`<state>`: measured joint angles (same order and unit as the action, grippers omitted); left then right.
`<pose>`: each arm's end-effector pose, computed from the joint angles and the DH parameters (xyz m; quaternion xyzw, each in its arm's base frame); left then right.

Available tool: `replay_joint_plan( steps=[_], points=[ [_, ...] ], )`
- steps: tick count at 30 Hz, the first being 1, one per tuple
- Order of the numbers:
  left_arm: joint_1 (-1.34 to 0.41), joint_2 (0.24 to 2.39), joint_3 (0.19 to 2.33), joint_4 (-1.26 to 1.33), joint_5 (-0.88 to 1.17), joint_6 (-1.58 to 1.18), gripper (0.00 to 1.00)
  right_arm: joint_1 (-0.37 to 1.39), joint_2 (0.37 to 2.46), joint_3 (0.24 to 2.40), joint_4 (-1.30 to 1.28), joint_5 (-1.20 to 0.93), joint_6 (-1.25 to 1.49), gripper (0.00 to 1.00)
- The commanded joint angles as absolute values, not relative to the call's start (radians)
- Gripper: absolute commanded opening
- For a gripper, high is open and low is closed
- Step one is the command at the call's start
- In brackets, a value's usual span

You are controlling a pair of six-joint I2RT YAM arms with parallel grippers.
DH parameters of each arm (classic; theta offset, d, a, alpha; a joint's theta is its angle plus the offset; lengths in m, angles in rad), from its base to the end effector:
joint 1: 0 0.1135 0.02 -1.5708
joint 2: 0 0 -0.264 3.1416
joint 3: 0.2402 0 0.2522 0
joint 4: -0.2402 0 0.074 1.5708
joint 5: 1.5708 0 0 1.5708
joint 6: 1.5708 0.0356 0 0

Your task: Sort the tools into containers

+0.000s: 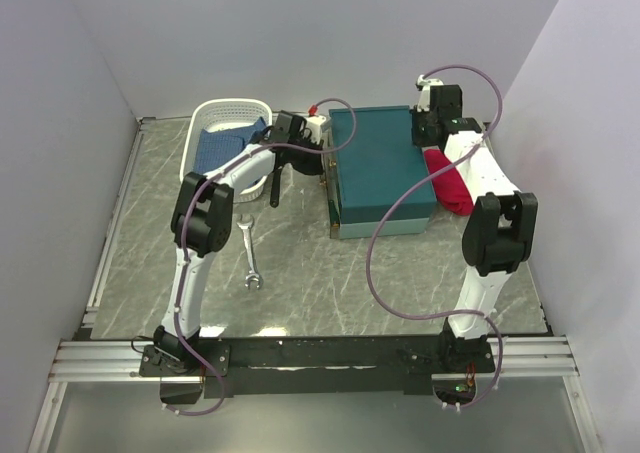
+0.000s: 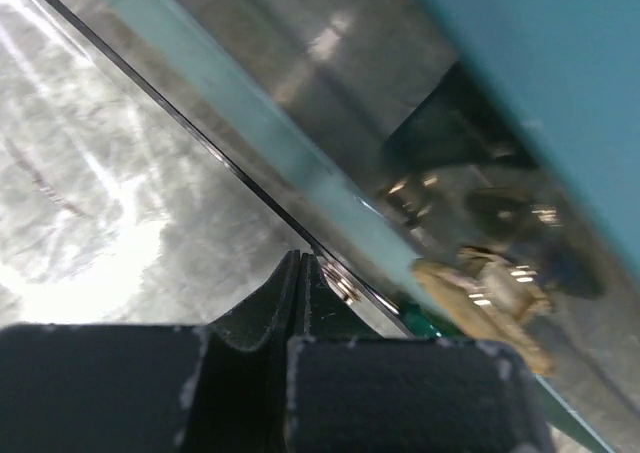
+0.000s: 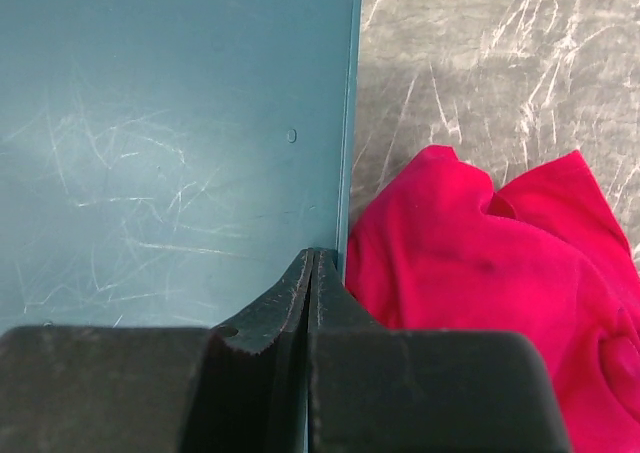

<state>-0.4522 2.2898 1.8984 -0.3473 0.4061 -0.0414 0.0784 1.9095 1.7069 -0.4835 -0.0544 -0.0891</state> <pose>0.4635 -0.2408 0.2023 0.2625 0.8604 -0.2756 0.3388 0.4430 0.0367 0.3026 -0.0872 0.8993 0.0223 0.4280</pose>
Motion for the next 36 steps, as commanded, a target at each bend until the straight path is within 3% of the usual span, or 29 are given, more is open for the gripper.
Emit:
replay_joint_plan(
  steps=[1, 13, 17, 22, 24, 27, 30, 36],
  points=[
    [-0.485, 2.295, 1.947, -0.295, 0.498, -0.063, 0.01, 0.075, 1.939, 1.654, -0.712, -0.086, -0.066, 0.0],
    [-0.499, 2.309, 1.976, -0.281, 0.571, -0.069, 0.1, 0.083, 1.968, 1.71, -0.722, -0.06, -0.09, 0.0],
    [-0.494, 2.258, 1.947, -0.36, 0.436, -0.089, 0.45, 0.077, 1.933, 1.713, -0.704, 0.036, -0.11, 0.0],
    [-0.463, 2.109, 1.881, -0.526, 0.281, -0.107, 0.62, 0.077, 1.8, 1.652, -0.533, 0.13, -0.166, 0.05],
    [-0.462, 2.091, 1.885, -0.573, 0.166, -0.124, 0.66, 0.08, 1.763, 1.643, -0.493, 0.138, -0.17, 0.09],
    [-0.462, 2.066, 1.832, -0.603, 0.031, -0.149, 0.75, 0.097, 1.764, 1.683, -0.489, 0.111, -0.163, 0.48],
    [-0.463, 2.071, 1.795, -0.604, -0.032, -0.141, 0.78, 0.117, 1.773, 1.72, -0.505, 0.022, -0.143, 0.55],
    [-0.465, 2.141, 1.824, -0.58, -0.087, -0.1, 0.79, 0.146, 1.755, 1.706, -0.499, -0.138, -0.098, 0.55]
  ],
)
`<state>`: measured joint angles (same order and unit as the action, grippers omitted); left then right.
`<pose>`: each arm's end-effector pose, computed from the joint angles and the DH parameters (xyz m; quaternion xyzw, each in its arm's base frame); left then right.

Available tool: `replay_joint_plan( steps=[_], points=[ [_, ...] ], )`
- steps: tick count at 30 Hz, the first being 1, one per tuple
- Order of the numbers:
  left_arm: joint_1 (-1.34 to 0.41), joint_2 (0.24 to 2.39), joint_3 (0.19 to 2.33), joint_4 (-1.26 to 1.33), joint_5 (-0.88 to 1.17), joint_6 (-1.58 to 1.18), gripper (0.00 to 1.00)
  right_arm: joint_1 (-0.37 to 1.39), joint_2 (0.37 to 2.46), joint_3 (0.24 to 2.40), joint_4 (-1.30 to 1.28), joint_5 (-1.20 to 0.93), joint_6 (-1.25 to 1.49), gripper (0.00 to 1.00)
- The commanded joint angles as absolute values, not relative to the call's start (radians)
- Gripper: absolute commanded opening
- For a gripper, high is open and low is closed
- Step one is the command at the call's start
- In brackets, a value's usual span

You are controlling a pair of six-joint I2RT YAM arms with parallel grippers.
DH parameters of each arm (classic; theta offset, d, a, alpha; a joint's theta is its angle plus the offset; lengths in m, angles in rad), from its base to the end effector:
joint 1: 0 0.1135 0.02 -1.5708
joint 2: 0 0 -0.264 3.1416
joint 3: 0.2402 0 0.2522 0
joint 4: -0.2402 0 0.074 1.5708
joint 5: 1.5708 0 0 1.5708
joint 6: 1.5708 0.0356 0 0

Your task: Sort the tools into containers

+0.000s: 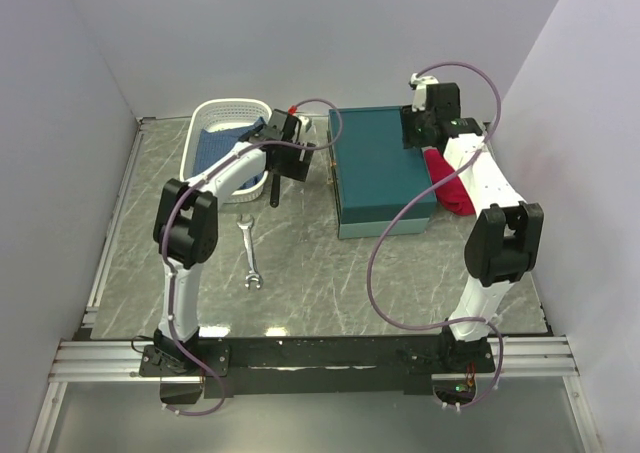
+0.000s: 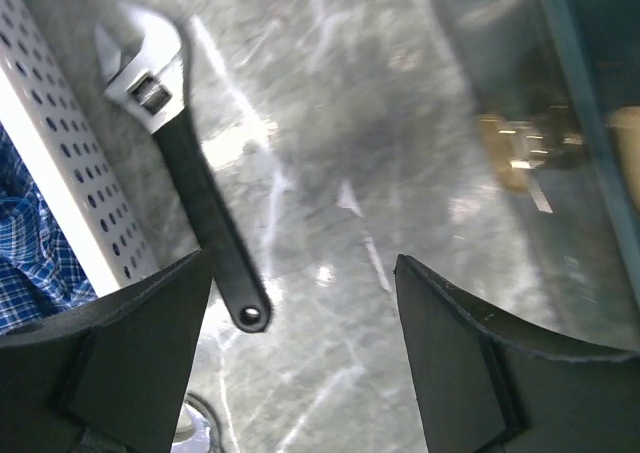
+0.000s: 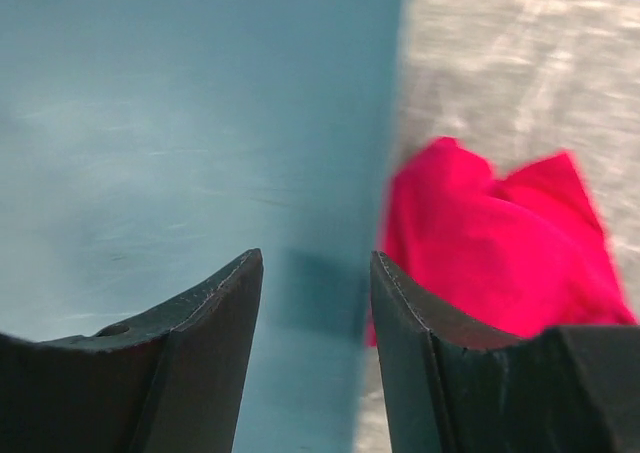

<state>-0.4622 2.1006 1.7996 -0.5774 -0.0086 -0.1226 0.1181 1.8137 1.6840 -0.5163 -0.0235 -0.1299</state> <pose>0.4254 -0.2116 0.2416 0.1575 0.9274 -0.0939 0.3261 0.4186 0.0505 0.3316 -0.1159 0.8874 0.0079 0.4461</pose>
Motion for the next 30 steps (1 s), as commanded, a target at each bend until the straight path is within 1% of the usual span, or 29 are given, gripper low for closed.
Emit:
replay_joint_plan(
  steps=[1, 3, 4, 11, 18, 21, 22, 24, 25, 30],
  points=[
    [-0.465, 2.157, 1.838, -0.578, -0.116, -0.104, 0.79, 0.147, 1.753, 1.698, -0.492, -0.144, -0.097, 0.55],
    [-0.465, 2.198, 1.877, -0.569, -0.139, -0.106, 0.79, 0.153, 1.743, 1.686, -0.485, -0.152, -0.084, 0.55],
    [-0.466, 2.21, 1.887, -0.566, -0.182, -0.11, 0.79, 0.153, 1.743, 1.684, -0.485, -0.153, -0.081, 0.55],
    [-0.463, 2.29, 1.928, -0.557, -0.245, -0.139, 0.8, 0.152, 1.732, 1.667, -0.491, -0.167, -0.061, 0.55],
    [-0.459, 2.318, 1.918, -0.558, -0.25, -0.173, 0.79, 0.153, 1.729, 1.657, -0.495, -0.16, -0.061, 0.54],
    [-0.459, 2.321, 1.89, -0.577, -0.172, -0.198, 0.75, 0.153, 1.729, 1.652, -0.499, -0.153, -0.063, 0.54],
    [-0.457, 2.318, 1.878, -0.58, -0.137, -0.204, 0.71, 0.153, 1.727, 1.654, -0.502, -0.152, -0.066, 0.54],
    [-0.462, 2.309, 1.829, -0.591, -0.092, -0.225, 0.65, 0.152, 1.729, 1.658, -0.502, -0.14, -0.069, 0.54],
    [-0.462, 2.303, 1.812, -0.592, -0.059, -0.229, 0.6, 0.153, 1.726, 1.66, -0.502, -0.137, -0.072, 0.54],
    [-0.465, 2.24, 1.669, -0.604, -0.009, -0.241, 0.5, 0.153, 1.724, 1.669, -0.512, -0.133, -0.078, 0.54]
  ],
)
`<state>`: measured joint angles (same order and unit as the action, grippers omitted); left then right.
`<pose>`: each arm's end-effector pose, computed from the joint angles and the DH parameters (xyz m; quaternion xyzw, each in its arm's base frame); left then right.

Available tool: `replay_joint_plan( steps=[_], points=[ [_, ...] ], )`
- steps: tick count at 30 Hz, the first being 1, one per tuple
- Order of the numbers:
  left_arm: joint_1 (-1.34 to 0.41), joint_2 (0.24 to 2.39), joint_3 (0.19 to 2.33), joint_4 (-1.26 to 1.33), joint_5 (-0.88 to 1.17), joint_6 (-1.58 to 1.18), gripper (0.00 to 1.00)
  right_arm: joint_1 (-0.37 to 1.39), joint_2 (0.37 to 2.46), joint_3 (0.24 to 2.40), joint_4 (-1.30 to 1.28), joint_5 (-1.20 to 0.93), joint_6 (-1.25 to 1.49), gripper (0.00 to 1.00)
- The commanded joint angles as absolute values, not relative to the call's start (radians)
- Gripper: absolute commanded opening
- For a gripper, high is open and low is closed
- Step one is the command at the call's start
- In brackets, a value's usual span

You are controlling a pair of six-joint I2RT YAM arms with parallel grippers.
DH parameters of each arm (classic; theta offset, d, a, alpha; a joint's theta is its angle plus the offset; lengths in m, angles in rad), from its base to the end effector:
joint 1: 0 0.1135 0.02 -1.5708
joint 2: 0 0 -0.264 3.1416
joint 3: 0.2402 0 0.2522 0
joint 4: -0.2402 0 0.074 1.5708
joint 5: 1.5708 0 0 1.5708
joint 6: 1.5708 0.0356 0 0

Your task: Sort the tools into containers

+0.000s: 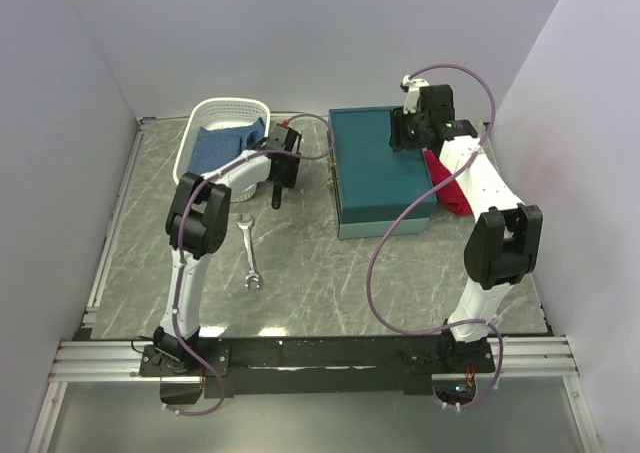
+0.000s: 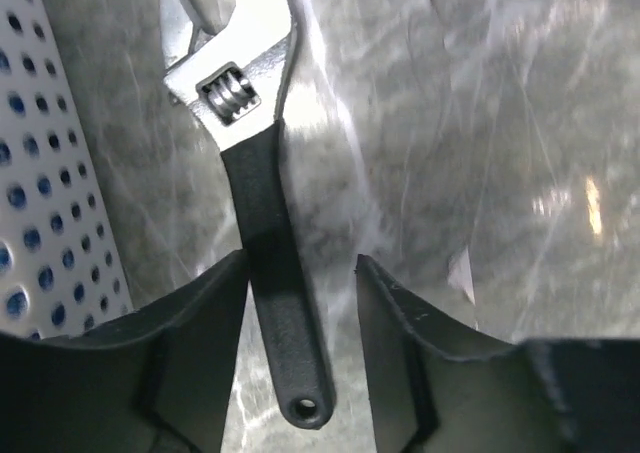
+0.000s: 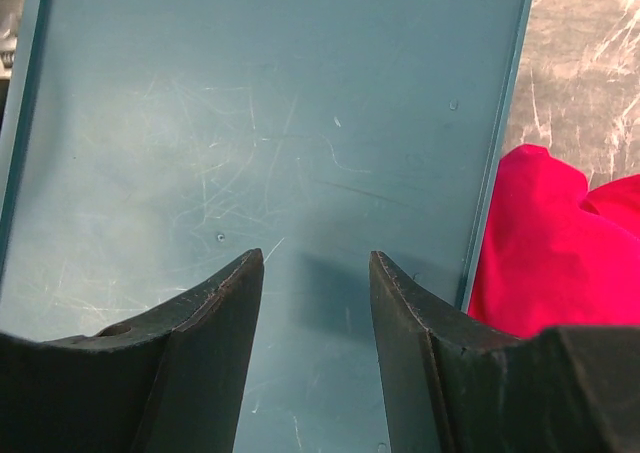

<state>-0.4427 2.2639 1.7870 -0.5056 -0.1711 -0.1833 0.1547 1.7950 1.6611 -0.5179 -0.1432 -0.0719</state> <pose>0.4493 -0.2063 0.1667 0.0988 0.9487 -0.0111 0.3000 0.4106 0.0692 0.3314 -0.1326 0.8847 0.0824 0.4393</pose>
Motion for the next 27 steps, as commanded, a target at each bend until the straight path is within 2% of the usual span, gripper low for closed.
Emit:
replay_joint_plan(
  steps=[1, 4, 10, 14, 20, 23, 24, 27],
  points=[
    [-0.465, 2.227, 1.643, -0.604, -0.008, -0.241, 0.44, 0.152, 1.724, 1.667, -0.515, -0.14, -0.077, 0.54],
    [-0.466, 2.165, 1.524, -0.591, 0.02, -0.233, 0.27, 0.153, 1.729, 1.664, -0.522, -0.149, -0.074, 0.54],
    [-0.494, 2.008, 1.26, -0.575, 0.052, -0.209, 0.01, 0.156, 1.75, 1.67, -0.514, -0.166, -0.061, 0.54],
    [-0.505, 1.889, 1.173, -0.568, 0.045, -0.184, 0.01, 0.166, 1.775, 1.706, -0.515, -0.167, -0.057, 0.54],
    [-0.505, 1.756, 1.265, -0.584, 0.052, -0.146, 0.01, 0.184, 1.805, 1.753, -0.517, -0.163, -0.061, 0.54],
    [-0.506, 1.799, 1.353, -0.577, 0.08, -0.166, 0.33, 0.193, 1.819, 1.773, -0.517, -0.16, -0.06, 0.54],
    [-0.506, 1.818, 1.374, -0.562, 0.075, -0.179, 0.47, 0.201, 1.821, 1.779, -0.518, -0.158, -0.06, 0.54],
    [-0.505, 1.914, 1.485, -0.548, 0.057, -0.207, 0.6, 0.209, 1.818, 1.784, -0.518, -0.15, -0.071, 0.54]
  ],
)
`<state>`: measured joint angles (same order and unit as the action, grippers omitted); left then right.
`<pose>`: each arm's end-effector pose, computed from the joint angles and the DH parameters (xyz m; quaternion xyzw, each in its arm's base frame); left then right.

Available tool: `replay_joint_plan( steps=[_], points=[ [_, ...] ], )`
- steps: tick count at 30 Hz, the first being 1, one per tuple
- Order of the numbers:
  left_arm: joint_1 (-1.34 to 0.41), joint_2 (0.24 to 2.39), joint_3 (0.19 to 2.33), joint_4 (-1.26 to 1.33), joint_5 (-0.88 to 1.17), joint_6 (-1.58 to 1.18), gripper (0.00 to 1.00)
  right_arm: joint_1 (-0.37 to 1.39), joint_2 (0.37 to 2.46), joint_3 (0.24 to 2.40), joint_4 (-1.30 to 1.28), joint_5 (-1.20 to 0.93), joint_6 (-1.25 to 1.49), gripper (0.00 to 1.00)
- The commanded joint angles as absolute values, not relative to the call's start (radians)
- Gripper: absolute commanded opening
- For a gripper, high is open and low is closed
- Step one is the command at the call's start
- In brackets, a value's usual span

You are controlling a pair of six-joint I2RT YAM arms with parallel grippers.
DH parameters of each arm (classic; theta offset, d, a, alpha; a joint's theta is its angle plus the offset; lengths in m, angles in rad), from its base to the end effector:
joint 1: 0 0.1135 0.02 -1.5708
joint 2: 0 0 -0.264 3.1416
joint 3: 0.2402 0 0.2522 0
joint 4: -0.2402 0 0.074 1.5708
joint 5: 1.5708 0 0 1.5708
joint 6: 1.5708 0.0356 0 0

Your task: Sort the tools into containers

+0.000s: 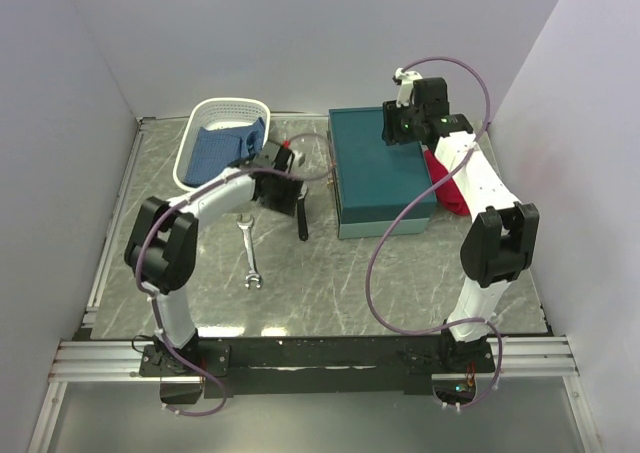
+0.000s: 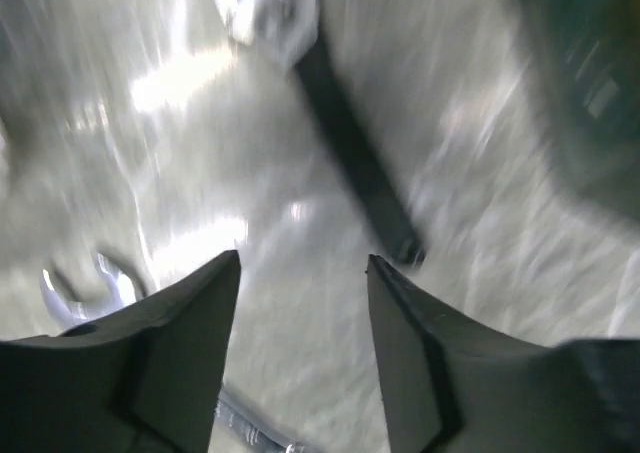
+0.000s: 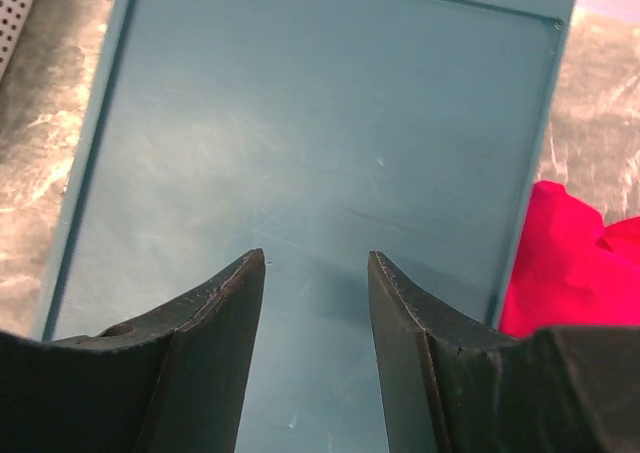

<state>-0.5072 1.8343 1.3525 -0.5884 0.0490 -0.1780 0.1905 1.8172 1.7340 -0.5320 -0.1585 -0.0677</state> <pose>0.3367 -0.1891 0.2119 0.1647 0.9545 -0.1055 0.2253 0.4139 0.0855 0.3460 -0.1501 0.8732 0.0983 0.4532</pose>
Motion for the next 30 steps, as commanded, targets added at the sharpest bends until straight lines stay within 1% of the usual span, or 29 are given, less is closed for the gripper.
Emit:
replay_joint_plan(
  steps=[1, 5, 6, 9, 16, 21, 22, 23, 25, 26, 28, 29, 30],
  points=[
    [-0.506, 1.975, 1.555, -0.552, 0.026, -0.23, 0.62, 0.21, 1.812, 1.783, -0.518, -0.144, -0.074, 0.54],
    [-0.506, 2.107, 1.718, -0.558, 0.017, -0.241, 0.69, 0.21, 1.79, 1.749, -0.512, -0.123, -0.086, 0.54],
    [-0.505, 2.129, 1.741, -0.561, 0.003, -0.259, 0.73, 0.212, 1.787, 1.743, -0.512, -0.117, -0.087, 0.54],
    [-0.506, 2.186, 1.79, -0.563, -0.055, -0.276, 0.76, 0.21, 1.767, 1.723, -0.505, -0.104, -0.092, 0.54],
    [-0.505, 2.236, 1.799, -0.557, -0.071, -0.298, 0.76, 0.209, 1.752, 1.695, -0.492, -0.081, -0.103, 0.54],
    [-0.505, 2.296, 1.818, -0.535, -0.049, -0.313, 0.72, 0.21, 1.753, 1.698, -0.495, -0.083, -0.104, 0.54],
    [-0.506, 2.304, 1.827, -0.537, -0.04, -0.313, 0.71, 0.21, 1.756, 1.703, -0.497, -0.086, -0.104, 0.54],
    [-0.505, 2.312, 1.827, -0.537, -0.037, -0.313, 0.66, 0.209, 1.756, 1.703, -0.5, -0.087, -0.106, 0.54],
    [-0.506, 2.315, 1.818, -0.537, -0.037, -0.318, 0.61, 0.21, 1.756, 1.706, -0.502, -0.086, -0.11, 0.54],
    [-0.505, 2.315, 1.815, -0.538, -0.035, -0.318, 0.53, 0.209, 1.758, 1.706, -0.503, -0.084, -0.113, 0.55],
    [-0.503, 2.315, 1.806, -0.534, -0.02, -0.307, 0.44, 0.209, 1.759, 1.707, -0.5, -0.078, -0.114, 0.54],
    [-0.5, 2.313, 1.802, -0.531, -0.011, -0.305, 0.31, 0.209, 1.763, 1.707, -0.499, -0.078, -0.11, 0.54],
    [-0.5, 2.312, 1.799, -0.532, -0.009, -0.296, 0.23, 0.21, 1.764, 1.706, -0.499, -0.08, -0.109, 0.54]
  ],
)
